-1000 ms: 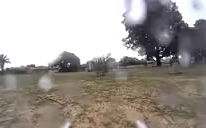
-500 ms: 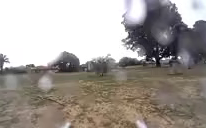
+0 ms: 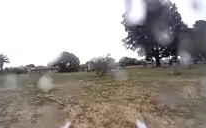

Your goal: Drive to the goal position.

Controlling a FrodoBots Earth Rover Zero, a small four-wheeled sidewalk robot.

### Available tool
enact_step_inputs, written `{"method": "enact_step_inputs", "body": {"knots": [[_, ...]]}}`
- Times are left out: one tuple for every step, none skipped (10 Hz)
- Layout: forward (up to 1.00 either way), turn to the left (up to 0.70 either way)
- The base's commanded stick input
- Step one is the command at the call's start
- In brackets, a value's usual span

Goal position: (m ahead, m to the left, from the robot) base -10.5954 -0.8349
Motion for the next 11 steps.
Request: {"method": "enact_step_inputs", "body": {"knots": [[1.0, -0.4], [1.0, -0.4], [1.0, -0.4], [1.0, -0.4], [1.0, -0.4], [1.0, -0.4], [1.0, -0.4], [1.0, -0.4], [1.0, -0.4], [1.0, -0.4], [1.0, -0.4]]}}
